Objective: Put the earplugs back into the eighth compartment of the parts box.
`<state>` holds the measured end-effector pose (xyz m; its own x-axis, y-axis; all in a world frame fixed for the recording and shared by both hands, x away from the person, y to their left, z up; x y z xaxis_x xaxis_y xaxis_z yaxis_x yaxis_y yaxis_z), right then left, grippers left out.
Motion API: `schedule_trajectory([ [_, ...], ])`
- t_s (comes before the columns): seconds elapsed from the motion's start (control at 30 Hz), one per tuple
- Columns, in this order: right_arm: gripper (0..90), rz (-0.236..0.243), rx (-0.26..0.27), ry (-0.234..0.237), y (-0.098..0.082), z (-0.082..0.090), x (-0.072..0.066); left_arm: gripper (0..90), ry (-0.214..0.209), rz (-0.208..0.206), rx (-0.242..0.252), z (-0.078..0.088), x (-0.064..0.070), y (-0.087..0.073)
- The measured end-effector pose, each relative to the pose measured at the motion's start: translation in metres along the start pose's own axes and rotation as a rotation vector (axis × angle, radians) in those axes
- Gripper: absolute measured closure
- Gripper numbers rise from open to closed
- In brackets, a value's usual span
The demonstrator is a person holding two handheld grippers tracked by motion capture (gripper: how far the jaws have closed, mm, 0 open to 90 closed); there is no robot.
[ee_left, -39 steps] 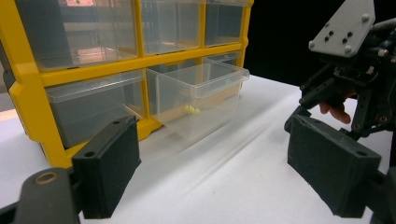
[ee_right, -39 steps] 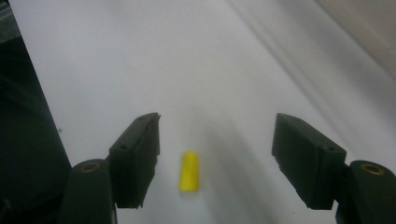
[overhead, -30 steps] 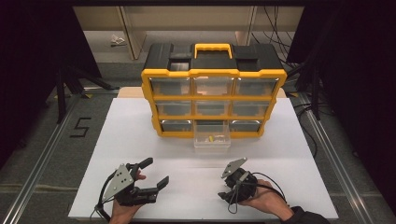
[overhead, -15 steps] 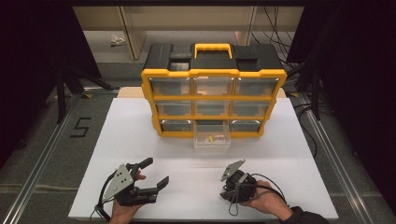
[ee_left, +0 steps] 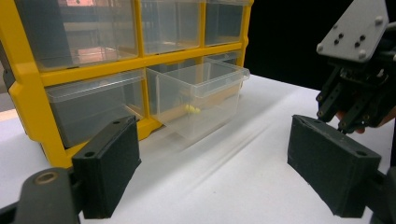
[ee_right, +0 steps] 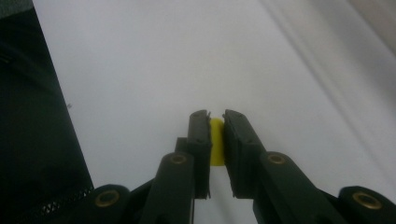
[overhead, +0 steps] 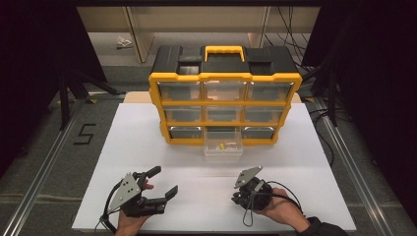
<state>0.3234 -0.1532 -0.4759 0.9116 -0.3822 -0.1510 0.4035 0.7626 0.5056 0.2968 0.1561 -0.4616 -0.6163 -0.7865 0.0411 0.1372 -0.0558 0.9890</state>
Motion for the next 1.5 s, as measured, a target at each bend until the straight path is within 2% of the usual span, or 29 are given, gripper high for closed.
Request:
schedule_trajectory([
  [0.03, 81.5, 0.0, 0.0, 0.0, 0.0, 0.0, 0.0, 16.4, 0.0, 0.0, 0.0, 0.0, 0.0, 0.0],
  [0.07, 81.6, 0.003, 0.034, -0.007, 0.003, 0.004, 0.001, 16.5, 0.0, -0.001, -0.001, 0.0, 0.0, 0.0],
  [0.37, 81.8, 0.027, 0.132, -0.038, 0.019, 0.018, 0.0, 16.4, 0.002, 0.0, -0.001, 0.0, 0.0, -0.001],
  [0.6, 81.8, 0.029, 0.167, -0.055, 0.024, 0.024, 0.002, 16.4, 0.002, 0.0, -0.001, 0.0, 0.0, 0.0],
  [0.93, 81.7, 0.038, 0.252, -0.089, 0.04, 0.039, 0.005, 16.5, 0.004, 0.003, 0.0, 0.0, -0.001, -0.001],
  [1.03, 81.7, 0.04, 0.263, -0.093, 0.042, 0.041, 0.005, 16.5, 0.004, 0.002, 0.0, 0.0, -0.001, -0.001],
  [1.5, 81.8, 0.046, 0.351, -0.135, 0.063, 0.057, 0.016, 16.4, 0.004, 0.003, 0.002, 0.0, -0.001, -0.001],
])
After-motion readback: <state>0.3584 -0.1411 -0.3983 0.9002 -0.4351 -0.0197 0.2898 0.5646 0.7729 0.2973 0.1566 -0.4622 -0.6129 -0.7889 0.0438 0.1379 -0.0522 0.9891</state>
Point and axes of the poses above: each handheld gripper's, and its own axes: z roughly backward along the jaws, y roughly out of its top, x roughly to its right, the point moved 3 cm from there along -z, roughly forward along the jaws, and after that the axes turned 9 degrees about y, right-handed, at the moved point
